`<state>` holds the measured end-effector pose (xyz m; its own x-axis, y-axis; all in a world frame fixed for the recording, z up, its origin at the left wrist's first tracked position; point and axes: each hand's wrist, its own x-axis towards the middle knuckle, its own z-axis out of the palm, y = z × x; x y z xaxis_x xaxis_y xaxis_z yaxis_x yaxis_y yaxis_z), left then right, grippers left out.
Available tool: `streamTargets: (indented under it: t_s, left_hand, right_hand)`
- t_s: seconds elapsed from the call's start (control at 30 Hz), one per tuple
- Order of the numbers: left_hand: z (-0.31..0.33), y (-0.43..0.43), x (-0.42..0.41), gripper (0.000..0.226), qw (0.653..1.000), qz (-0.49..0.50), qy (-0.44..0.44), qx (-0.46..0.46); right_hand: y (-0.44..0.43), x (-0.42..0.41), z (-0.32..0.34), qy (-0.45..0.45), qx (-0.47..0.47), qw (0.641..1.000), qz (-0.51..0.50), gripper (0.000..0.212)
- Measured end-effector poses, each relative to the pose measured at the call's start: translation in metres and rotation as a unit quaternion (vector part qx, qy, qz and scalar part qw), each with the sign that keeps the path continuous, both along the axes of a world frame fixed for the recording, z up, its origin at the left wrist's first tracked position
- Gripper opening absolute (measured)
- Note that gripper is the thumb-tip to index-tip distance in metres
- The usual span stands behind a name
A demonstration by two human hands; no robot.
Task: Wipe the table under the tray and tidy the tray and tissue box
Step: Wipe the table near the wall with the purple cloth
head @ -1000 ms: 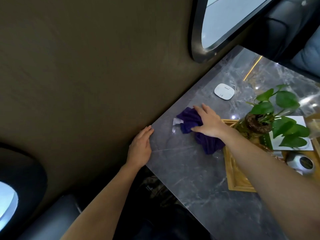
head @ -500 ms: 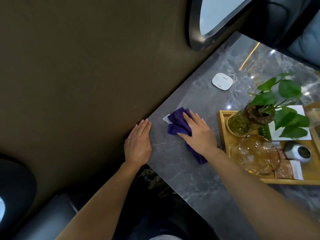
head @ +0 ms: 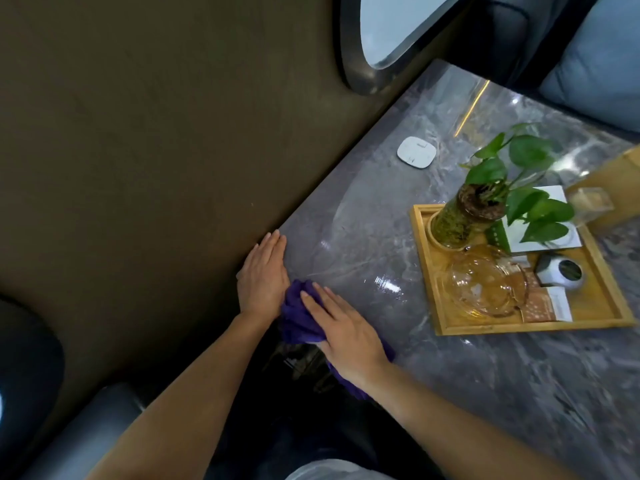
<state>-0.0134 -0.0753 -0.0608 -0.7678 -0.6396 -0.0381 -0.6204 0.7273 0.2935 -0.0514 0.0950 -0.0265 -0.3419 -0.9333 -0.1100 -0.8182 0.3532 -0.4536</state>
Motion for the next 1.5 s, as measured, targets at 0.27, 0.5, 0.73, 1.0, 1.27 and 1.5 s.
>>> streamTargets:
  t_s: [0.27,0.5,0.73,1.0,1.27,1.5]
  left_hand:
    - [0.013,0.013,-0.009,0.056,0.999,0.023,-0.027,0.007]
    - [0.025,0.061,-0.034,0.055,0.997,-0.061,-0.032,0.024]
    - [0.033,0.123,-0.069,0.06,0.99,-0.11,-0.049,0.068]
    - [0.039,0.149,-0.089,0.06,0.989,-0.125,-0.054,0.052]
    - [0.034,0.162,-0.087,0.059,0.989,-0.11,-0.074,0.07]
    - [0.048,0.153,-0.1,0.049,0.982,-0.121,-0.125,0.069]
  right_hand:
    - [0.022,0.007,0.005,-0.111,0.064,0.985,0.115,0.072]
    - [0.068,-0.034,0.046,-0.225,0.097,0.965,0.091,0.069]
    - [0.164,-0.094,0.064,-0.208,0.075,0.967,-0.123,0.069]
    - [0.269,-0.118,0.042,-0.17,0.005,0.935,-0.312,0.073]
    - [0.292,-0.115,0.027,-0.124,0.096,0.924,-0.347,0.073]
    - [0.284,-0.153,0.059,-0.213,0.289,0.908,-0.216,0.085]
